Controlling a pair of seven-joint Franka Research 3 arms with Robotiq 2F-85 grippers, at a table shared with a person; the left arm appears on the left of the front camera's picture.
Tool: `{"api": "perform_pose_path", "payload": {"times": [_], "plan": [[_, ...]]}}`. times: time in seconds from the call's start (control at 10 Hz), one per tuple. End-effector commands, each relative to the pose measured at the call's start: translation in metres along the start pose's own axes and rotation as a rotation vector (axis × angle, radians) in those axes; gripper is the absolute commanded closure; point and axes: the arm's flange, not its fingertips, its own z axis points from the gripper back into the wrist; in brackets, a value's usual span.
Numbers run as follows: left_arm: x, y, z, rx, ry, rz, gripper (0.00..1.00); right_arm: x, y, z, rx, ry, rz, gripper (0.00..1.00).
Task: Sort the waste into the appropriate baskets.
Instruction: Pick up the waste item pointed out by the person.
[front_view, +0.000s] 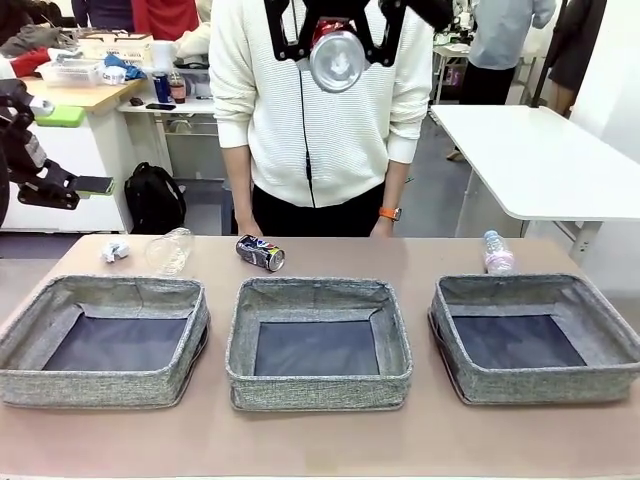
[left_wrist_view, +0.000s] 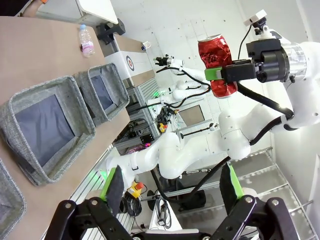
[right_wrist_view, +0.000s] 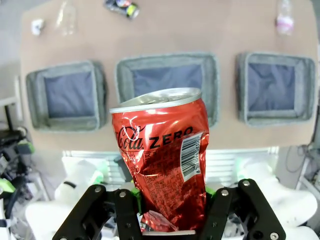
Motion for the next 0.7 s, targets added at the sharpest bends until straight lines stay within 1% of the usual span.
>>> {"api": "perform_pose_path", "payload": {"times": [0.0,0.6], "plan": [[-0.0012,-0.0004,-0.0009,-0.022,-0.005,-0.023,0.00,-0.0010,0.0021,-0.0037,0.003,0.009,0.003,0.89],[-0.0012,-0.0004,-0.0009,-0.022,-0.005,-0.023,0.00,-0.0010,0.0021,-0.0037,0.003,0.009,0.003,0.89]]}}
